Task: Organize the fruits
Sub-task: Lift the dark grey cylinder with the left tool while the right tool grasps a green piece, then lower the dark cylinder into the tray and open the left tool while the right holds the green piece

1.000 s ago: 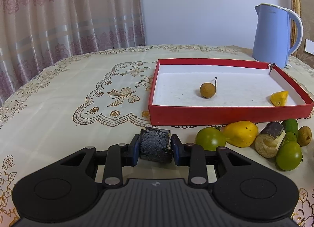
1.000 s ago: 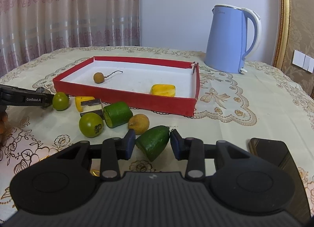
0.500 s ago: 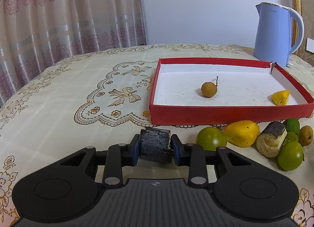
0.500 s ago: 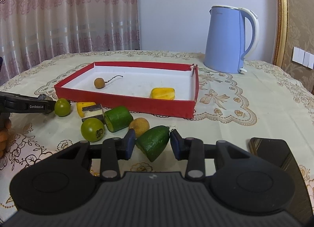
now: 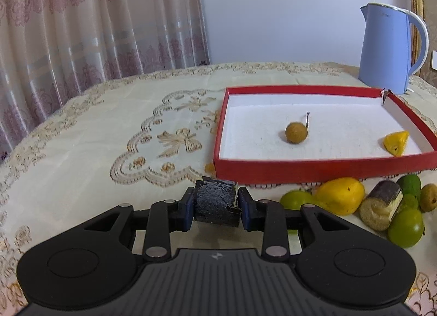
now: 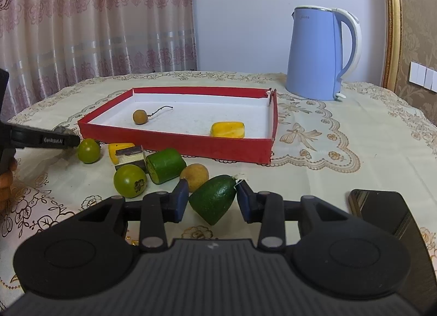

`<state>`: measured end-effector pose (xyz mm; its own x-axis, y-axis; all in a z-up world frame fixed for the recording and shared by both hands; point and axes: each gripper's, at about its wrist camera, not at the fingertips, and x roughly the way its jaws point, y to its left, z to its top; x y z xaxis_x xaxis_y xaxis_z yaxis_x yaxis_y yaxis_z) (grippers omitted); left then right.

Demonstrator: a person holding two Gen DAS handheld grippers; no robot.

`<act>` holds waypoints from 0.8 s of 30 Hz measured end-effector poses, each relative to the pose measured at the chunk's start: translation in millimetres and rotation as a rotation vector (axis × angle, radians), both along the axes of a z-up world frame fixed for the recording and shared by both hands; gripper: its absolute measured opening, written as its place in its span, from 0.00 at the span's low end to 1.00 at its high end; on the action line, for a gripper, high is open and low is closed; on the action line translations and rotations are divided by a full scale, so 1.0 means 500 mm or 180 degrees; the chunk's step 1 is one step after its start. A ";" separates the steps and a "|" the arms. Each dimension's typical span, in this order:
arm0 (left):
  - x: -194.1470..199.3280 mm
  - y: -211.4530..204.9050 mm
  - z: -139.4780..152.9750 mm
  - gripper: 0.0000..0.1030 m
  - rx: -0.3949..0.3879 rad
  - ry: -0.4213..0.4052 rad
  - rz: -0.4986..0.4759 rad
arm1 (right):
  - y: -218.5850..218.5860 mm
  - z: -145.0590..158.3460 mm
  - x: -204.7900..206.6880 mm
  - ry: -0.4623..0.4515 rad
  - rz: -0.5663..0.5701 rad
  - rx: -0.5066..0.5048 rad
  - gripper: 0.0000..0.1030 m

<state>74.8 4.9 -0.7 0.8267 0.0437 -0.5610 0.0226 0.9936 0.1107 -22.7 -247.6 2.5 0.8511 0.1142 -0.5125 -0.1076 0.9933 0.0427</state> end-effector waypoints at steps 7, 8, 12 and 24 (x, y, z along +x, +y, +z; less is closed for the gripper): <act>0.018 -0.026 0.034 0.31 0.0078 -0.0094 -0.0056 | -0.002 0.000 -0.002 -0.0017 0.0020 0.0029 0.35; 0.022 -0.035 0.037 0.31 0.0107 -0.0104 -0.0077 | -0.003 0.001 -0.003 -0.0023 0.0017 0.0034 0.35; 0.040 -0.069 0.047 0.31 0.0191 -0.0136 -0.0158 | -0.007 0.004 -0.006 -0.0046 -0.0011 0.0059 0.29; 0.098 -0.156 0.057 0.31 0.0278 -0.0100 -0.0345 | -0.010 0.002 -0.005 -0.0018 0.0045 0.0103 0.29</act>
<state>123.7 -73.3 28.1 0.8463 0.0007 -0.5327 0.1245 0.9721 0.1990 -24.9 -252.7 3.4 0.8521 0.1428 -0.5035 -0.1221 0.9897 0.0742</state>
